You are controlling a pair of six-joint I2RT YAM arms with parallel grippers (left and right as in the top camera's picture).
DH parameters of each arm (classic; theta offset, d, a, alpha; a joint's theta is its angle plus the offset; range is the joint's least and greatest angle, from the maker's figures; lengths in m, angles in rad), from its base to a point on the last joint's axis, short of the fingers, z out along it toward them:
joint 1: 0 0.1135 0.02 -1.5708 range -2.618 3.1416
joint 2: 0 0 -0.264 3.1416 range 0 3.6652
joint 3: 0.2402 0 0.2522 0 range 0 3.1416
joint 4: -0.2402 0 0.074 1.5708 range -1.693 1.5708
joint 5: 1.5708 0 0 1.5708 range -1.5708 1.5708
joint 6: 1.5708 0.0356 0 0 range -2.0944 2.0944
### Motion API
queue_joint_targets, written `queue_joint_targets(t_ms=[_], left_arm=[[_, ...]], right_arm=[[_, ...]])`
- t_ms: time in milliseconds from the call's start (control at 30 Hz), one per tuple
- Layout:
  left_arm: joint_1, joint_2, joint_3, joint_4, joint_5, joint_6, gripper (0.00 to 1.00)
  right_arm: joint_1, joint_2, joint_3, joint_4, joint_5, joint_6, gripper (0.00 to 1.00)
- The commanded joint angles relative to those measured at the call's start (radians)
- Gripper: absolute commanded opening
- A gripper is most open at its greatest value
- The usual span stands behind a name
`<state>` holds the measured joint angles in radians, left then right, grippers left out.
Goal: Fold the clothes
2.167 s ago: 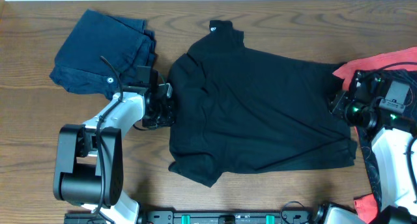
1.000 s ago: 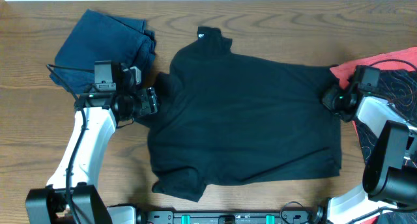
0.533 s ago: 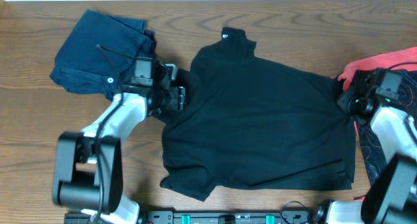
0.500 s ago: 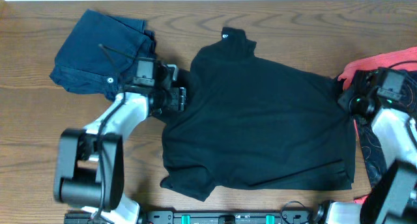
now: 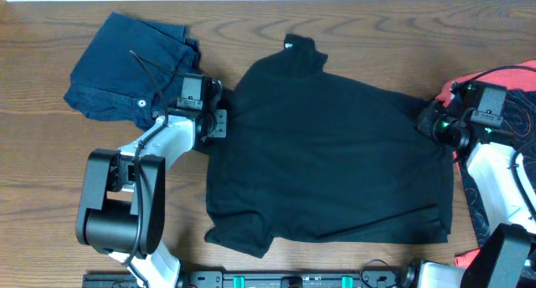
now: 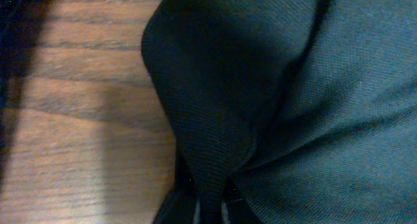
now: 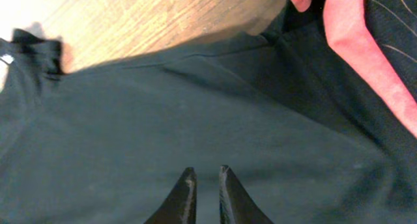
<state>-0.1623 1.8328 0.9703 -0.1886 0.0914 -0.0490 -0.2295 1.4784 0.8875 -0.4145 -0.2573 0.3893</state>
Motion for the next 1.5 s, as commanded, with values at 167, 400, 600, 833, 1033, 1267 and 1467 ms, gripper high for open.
queue_joint_targets(t_ms=[167,400,600,833,1033,1267,1467], left_arm=[[0.039,0.038,-0.01,-0.086,-0.1,-0.14,0.14],[0.047,-0.008,-0.01,-0.105,-0.101,-0.14,0.48],[0.09,-0.066,-0.01,-0.133,-0.099,-0.141,0.56],[0.096,-0.156,-0.01,-0.151,0.02,-0.14,0.65],[0.096,-0.202,-0.01,-0.175,0.154,-0.14,0.75],[0.094,-0.202,-0.01,-0.177,0.266,-0.14,0.52],[0.093,-0.202,-0.01,-0.206,0.403,-0.106,0.63]], right_arm=[[0.048,0.161,-0.006,0.047,0.112,-0.013,0.06],[0.034,0.343,-0.005,0.122,0.2,-0.013,0.04],[-0.04,0.348,0.0,0.114,0.41,0.028,0.02],[-0.089,0.269,0.052,0.119,0.018,-0.068,0.16],[-0.084,0.116,0.078,0.132,-0.05,-0.043,0.2],[-0.005,0.13,0.076,0.128,-0.03,0.008,0.1],[0.07,0.294,0.076,0.181,0.105,0.132,0.03]])
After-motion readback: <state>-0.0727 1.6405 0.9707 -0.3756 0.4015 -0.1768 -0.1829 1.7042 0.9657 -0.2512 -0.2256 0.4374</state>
